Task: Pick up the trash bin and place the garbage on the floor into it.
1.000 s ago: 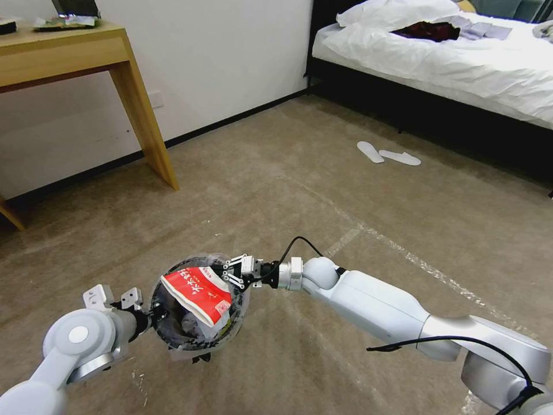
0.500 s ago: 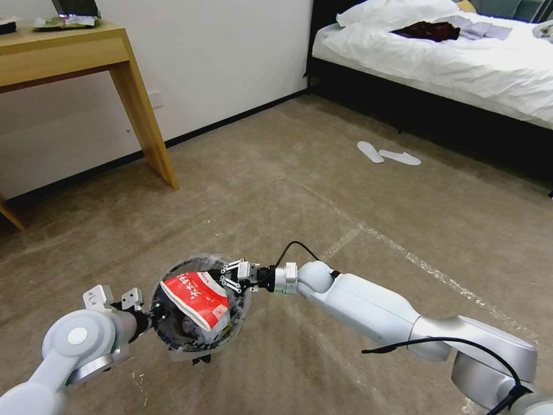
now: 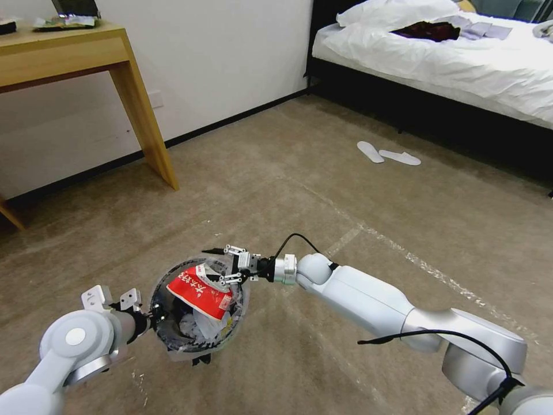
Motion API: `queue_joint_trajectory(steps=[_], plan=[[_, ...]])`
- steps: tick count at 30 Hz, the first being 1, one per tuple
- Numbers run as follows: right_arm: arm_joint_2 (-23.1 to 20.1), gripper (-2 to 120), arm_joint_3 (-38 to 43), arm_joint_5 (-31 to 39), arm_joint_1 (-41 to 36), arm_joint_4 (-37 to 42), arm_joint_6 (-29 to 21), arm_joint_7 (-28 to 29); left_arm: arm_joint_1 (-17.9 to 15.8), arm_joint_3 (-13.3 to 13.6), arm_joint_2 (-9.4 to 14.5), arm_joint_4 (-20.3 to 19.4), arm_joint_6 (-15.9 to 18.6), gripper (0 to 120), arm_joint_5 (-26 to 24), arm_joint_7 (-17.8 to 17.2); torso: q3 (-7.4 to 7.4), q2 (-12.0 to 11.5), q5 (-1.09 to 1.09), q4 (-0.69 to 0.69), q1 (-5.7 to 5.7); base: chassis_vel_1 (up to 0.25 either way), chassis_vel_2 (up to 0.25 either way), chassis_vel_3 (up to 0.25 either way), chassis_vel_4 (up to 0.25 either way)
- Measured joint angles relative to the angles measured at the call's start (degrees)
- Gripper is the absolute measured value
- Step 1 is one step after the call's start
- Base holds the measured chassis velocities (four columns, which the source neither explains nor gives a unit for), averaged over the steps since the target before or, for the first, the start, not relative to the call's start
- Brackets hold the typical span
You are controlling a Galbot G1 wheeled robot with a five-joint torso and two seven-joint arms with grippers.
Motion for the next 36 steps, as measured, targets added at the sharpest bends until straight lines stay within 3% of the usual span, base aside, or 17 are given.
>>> queue_joint_trajectory(steps=[6,22,36], plan=[[0.08,99,-0.41,-0.01,0.47,-0.05,-0.12,-0.32,-0.02,0.03,-0.26,-0.12,0.06,0,0.07,0.00,0.00,0.00,0.00,-0.01,0.00,0.000,0.000,0.000,0.000],[-1.13,100,-5.03,-1.50,0.62,1.18,0.13,-0.74,-0.33,-0.26,-0.10,-0.13,0.08,0,-0.24,-0.43,0.00,0.00,0.00,-0.01,0.00,0.000,0.000,0.000,0.000],[1.24,100,-8.84,-5.05,3.02,-3.54,-0.10,-0.95,-0.10,0.05,-0.80,-0.24,0.20,0,-0.58,-0.53,0.00,0.00,0.00,0.00,0.00,0.000,0.000,0.000,0.000]])
